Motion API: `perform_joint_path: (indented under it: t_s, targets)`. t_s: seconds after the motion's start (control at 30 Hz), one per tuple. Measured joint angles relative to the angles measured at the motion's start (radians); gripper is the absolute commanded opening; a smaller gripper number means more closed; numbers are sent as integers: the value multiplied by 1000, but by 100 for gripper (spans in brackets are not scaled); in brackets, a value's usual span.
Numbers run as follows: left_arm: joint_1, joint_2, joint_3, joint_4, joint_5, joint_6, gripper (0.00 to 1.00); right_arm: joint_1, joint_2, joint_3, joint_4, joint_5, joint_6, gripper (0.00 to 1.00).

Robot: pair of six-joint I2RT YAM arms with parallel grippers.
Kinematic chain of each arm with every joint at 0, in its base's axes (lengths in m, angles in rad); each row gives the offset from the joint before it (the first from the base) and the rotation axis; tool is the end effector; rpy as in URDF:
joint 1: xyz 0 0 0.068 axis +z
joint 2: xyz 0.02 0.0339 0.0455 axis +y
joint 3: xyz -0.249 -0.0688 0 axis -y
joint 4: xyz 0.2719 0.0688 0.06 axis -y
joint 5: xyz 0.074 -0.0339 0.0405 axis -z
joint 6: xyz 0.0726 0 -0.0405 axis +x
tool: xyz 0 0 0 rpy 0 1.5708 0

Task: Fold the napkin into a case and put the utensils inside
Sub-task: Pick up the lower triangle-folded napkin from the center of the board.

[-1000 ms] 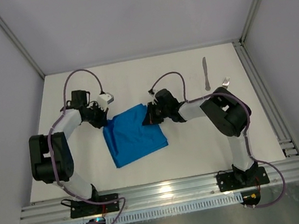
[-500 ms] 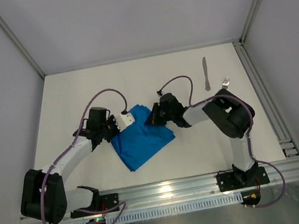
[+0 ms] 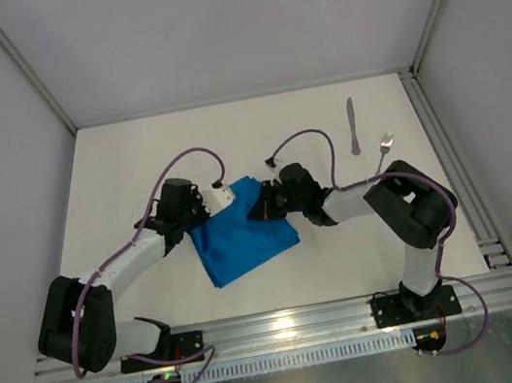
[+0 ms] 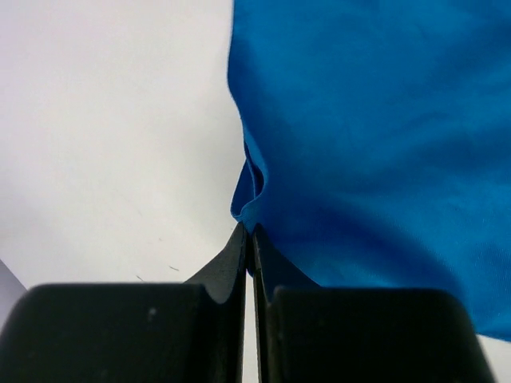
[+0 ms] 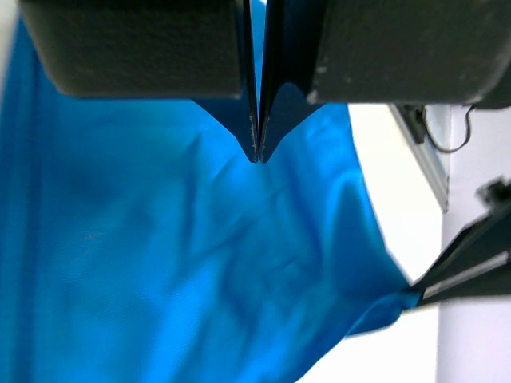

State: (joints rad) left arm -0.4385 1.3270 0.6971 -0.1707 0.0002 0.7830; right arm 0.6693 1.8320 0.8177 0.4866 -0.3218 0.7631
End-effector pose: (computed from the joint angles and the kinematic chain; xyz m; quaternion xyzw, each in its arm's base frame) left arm 0.2870 -0.1346 0.1382 0.5315 0.7592 0.0643 0.3701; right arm 0.3013 0.2676 0.0829 -0.0396 0.8587 0.4276 0.2798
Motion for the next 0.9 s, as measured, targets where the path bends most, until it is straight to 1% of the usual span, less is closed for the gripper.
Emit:
perform_joint_path:
  t_s: [0.2,0.3,0.47,0.6,0.7,0.9]
  targets:
    - [38,65,76,26,3,-51,0,32,-1,-11,58,-60,14,4]
    - [46,80,89,27,24,-76,0,39,42,2,91,-73,47,4]
    - [47,82,89,27,76,-105,0,39,162,24,125,-64,142,4]
    - [47,76,89,27,135,-122,0,38,172,18,156,-26,225,4]
    - [47,46,72,31,198,-110,0,39,171,-3,184,7,277,4]
    - [47,-53,-23,2,308,-14,0,40,171,-19,207,45,351,4]
